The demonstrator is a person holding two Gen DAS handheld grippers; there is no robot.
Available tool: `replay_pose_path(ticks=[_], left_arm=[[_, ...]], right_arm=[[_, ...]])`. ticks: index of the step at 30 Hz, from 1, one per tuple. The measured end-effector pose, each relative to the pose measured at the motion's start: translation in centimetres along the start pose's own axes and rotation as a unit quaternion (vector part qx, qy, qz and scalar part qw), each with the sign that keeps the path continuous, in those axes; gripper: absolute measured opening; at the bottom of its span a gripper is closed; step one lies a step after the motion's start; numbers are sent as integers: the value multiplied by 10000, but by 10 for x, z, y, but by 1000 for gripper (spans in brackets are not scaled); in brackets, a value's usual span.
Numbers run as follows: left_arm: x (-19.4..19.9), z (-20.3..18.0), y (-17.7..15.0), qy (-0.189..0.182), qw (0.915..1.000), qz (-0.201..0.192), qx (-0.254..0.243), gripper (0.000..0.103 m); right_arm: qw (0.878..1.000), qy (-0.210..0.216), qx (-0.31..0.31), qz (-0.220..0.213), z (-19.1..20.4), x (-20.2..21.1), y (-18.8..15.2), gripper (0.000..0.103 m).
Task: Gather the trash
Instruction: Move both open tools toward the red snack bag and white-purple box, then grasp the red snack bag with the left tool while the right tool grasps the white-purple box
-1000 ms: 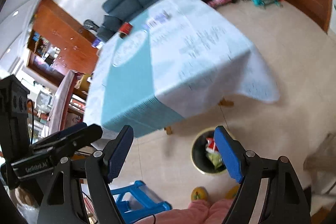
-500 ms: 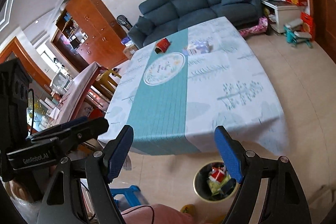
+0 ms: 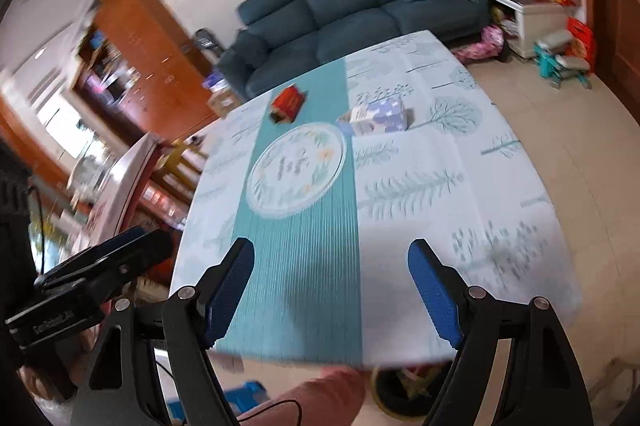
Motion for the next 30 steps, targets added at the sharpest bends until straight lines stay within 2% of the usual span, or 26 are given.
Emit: replay_pose_path(ticks=[4,8,11,14,19,22,30], left_arm=[[-33,25,65,-23,9996,130,-262,76],[-73,51,133,22,9980,167,-602,76],[-106,70,179,2,9971,195,-736,76],[-144,88,215,7,9968,274,-752,76],[-195,109,252,-74,9971,456,-612,76],[-218,116,256,-101,9970,572,-503,76],[-277,142,286,-21,9968,788,-168,76]], right_arm=[[9980,-206,-542,257,-4,-61,56,81],[9919,-490,-1085,434,-17,-116,96,81],[9812,-636,-1729,570,-39,-162,121,81],[9684,-691,-2292,699,-60,-197,131,81],[9469,-821,-2997,832,-90,-246,135,81],[9411,-957,-3120,880,-96,-269,141,81],[9436,-1553,-2663,1206,-92,-315,160,79]])
Point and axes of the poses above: each gripper's, at about its wrist camera, not at the fingertips, and x roughly against the way its jaws point, z to its left, y to its top, the point moved 2 cm from there along -x, roughly the way its jaws point, and after that the axes turned 10 degrees about x, right-handed, at the moved point
